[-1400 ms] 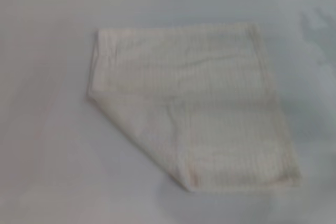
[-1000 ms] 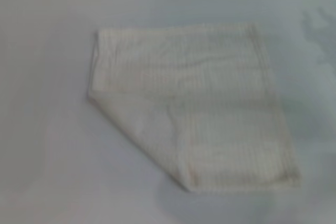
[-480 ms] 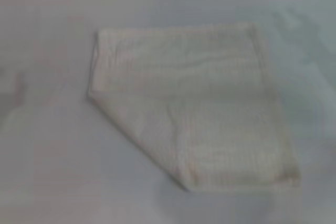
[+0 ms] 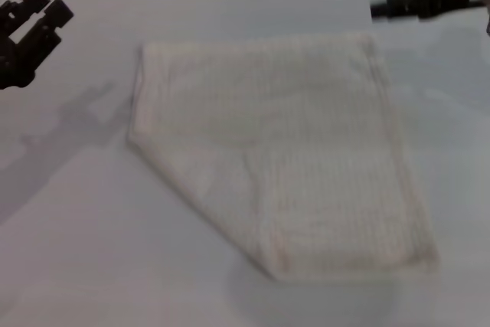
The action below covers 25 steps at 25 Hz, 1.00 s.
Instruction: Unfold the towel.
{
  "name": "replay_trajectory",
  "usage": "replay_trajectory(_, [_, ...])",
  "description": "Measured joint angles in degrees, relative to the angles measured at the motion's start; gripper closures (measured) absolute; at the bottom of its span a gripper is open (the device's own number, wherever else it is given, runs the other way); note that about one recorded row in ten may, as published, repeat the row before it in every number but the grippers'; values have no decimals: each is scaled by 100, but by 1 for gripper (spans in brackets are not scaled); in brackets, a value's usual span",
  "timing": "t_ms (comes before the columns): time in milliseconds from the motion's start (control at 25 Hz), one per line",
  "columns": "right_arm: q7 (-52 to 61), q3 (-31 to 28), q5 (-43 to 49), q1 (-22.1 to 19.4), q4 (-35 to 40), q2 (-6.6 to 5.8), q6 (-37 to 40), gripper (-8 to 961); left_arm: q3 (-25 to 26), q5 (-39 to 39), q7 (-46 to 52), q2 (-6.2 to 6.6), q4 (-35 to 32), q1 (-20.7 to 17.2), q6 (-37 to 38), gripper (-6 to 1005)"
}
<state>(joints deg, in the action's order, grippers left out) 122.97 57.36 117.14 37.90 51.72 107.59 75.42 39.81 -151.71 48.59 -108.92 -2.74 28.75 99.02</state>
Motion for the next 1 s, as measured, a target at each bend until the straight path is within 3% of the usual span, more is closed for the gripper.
replay_trajectory(200, [580,0,2040,766,72,28,898,516,-4,0,-25,-27,-25,78,47,507])
replay_trajectory(400, [615,151,2513,998,70,66,1184,516,-11,0,-25,-62,-30,156,56,506])
replay_trajectory(600, [741,629,2752,1040,48,139,1090,653,-33,-2,-27,-87,-32,196,56,506])
replay_trajectory(720, [748,759,2777,1042,37,228,971,847,-56,-4,-37,-127,-33,232,50,506])
replay_trajectory(800, [754,801,2809,1020,38,312,854,868,-140,-7,-87,-214,-40,281,32,506])
replay_trajectory(1000, [757,775,2852,973,35,392,692,922,-286,-8,-172,-327,-43,335,48,507])
